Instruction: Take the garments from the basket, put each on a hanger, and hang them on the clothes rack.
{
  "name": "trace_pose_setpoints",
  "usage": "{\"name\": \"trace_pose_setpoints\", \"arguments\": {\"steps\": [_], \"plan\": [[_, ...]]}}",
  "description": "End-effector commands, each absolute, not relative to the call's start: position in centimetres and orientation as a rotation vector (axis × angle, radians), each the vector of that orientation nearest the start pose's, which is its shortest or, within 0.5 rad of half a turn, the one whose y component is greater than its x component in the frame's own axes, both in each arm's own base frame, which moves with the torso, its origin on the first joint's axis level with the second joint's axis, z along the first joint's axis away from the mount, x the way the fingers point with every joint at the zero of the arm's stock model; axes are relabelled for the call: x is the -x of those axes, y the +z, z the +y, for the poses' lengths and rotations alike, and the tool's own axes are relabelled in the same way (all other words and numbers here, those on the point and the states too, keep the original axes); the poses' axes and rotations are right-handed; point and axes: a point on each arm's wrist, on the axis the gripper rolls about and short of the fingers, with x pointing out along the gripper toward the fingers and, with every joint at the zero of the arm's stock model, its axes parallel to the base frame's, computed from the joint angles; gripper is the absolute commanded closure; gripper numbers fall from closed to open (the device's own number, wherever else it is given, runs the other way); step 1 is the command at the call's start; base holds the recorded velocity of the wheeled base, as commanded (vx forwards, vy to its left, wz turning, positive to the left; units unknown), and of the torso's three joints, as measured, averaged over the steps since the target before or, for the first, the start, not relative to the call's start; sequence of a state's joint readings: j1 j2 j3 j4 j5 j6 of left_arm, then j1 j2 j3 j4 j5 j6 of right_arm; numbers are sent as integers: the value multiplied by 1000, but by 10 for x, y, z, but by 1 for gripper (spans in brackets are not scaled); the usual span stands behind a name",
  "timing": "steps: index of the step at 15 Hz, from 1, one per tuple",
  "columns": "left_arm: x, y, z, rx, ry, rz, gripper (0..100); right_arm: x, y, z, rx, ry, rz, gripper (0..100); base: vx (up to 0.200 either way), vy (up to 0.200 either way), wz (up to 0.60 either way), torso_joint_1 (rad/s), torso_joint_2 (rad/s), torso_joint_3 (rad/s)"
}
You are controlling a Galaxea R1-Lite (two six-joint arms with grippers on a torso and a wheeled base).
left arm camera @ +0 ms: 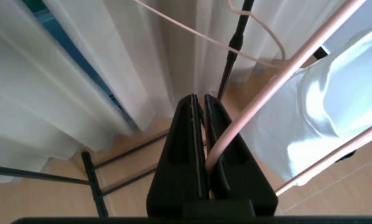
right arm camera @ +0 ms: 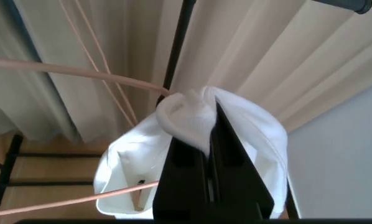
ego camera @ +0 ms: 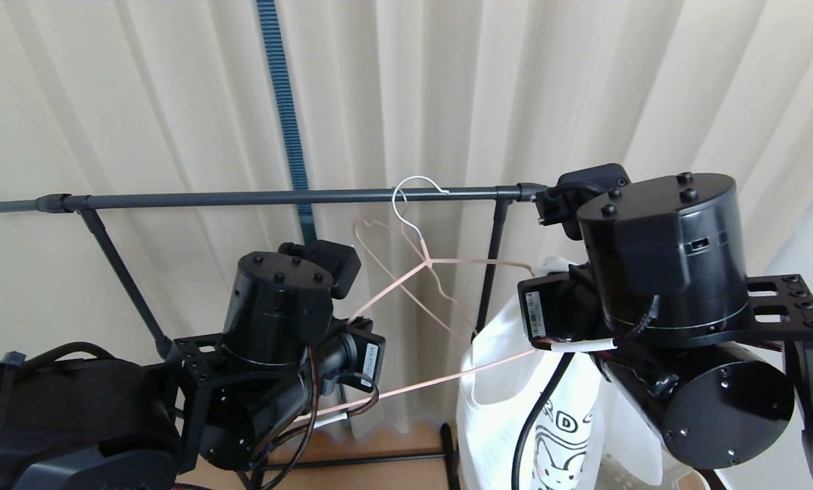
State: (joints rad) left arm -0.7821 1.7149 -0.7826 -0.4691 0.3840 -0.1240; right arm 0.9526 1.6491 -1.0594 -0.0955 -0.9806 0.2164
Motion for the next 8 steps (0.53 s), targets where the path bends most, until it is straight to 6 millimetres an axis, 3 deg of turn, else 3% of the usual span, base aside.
{"name": "trace_pose_setpoints", "arguments": {"steps": [1, 3, 6, 8], "plan": [[-215, 159, -202, -131, -368, 404, 100, -181, 226, 224, 158, -6, 279, 100, 0, 0, 0, 0, 0, 0], [-212, 162, -199, -126, -366, 398, 100, -182, 231, 218, 136, 7, 281, 100, 0, 0, 0, 0, 0, 0], [-205, 169, -180, -89, -344, 339, 100, -197, 237, 187, 101, -23, 312, 100, 0, 0, 0, 0, 0, 0], [-204, 173, -173, -77, -329, 325, 100, -202, 234, 184, 104, -36, 323, 100, 0, 0, 0, 0, 0, 0]]}}
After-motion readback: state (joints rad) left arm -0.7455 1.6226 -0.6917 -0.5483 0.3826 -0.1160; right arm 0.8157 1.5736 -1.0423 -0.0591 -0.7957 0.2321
